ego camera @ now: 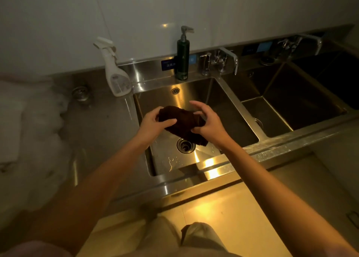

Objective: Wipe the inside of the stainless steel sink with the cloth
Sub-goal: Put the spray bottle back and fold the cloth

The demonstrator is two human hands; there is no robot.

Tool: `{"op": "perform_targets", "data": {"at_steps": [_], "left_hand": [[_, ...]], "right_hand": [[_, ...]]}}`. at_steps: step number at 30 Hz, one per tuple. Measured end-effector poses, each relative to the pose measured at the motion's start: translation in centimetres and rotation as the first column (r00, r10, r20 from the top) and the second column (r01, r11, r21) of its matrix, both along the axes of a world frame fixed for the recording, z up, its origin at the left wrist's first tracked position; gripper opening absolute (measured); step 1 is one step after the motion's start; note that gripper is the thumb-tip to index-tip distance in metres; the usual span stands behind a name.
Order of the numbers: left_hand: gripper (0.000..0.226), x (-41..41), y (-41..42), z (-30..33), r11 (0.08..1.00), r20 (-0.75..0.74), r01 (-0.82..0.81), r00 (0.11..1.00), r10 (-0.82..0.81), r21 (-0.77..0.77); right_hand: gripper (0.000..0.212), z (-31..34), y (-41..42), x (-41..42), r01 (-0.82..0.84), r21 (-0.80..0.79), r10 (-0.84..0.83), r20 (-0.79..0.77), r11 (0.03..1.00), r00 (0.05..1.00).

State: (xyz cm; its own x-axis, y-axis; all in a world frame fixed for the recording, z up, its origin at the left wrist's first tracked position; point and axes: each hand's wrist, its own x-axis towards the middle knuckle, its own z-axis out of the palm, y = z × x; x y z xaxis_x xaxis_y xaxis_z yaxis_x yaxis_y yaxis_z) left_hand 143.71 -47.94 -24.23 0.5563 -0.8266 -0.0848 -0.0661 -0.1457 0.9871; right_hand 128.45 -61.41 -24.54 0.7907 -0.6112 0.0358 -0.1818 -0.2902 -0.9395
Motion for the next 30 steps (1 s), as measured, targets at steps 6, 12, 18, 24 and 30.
{"op": "perform_targets", "data": {"at_steps": [6, 12, 18, 24, 30], "left_hand": [[0.019, -2.1, -0.1, -2.0, 0.998, 0.094, -0.059, 0.994, 0.056, 0.027], [0.017, -2.2, -0.4, -2.5, 0.994, 0.117, -0.104, 0.988, 0.105, -0.014], [0.030, -1.1, -0.8, -2.5, 0.991, 0.306, -0.131, 0.945, 0.113, 0.038], [0.029, 1.1, -1.5, -2.1, 0.982, 0.699, 0.015, 0.700, -0.144, 0.187], [0.014, 1.8, -2.0, -2.3, 0.993, 0.844, -0.091, 0.537, -0.015, 0.076]], "right_hand": [[0.088, -1.9, -1.5, -0.9, -0.040, 0.137, 0.068, -0.203, 0.990, 0.977], [0.054, -1.6, -2.2, -1.1, -0.138, 0.226, 0.170, -0.129, 0.964, 0.977], [0.019, -2.2, -2.9, 0.7, 0.004, -0.147, -0.025, -0.145, 0.989, 0.989], [0.016, -1.2, -2.7, 2.4, 0.072, -0.400, -0.108, -0.068, 0.914, 0.992], [0.016, -0.8, -2.6, 3.0, 0.092, -0.354, -0.119, -0.055, 0.931, 0.991]]}}
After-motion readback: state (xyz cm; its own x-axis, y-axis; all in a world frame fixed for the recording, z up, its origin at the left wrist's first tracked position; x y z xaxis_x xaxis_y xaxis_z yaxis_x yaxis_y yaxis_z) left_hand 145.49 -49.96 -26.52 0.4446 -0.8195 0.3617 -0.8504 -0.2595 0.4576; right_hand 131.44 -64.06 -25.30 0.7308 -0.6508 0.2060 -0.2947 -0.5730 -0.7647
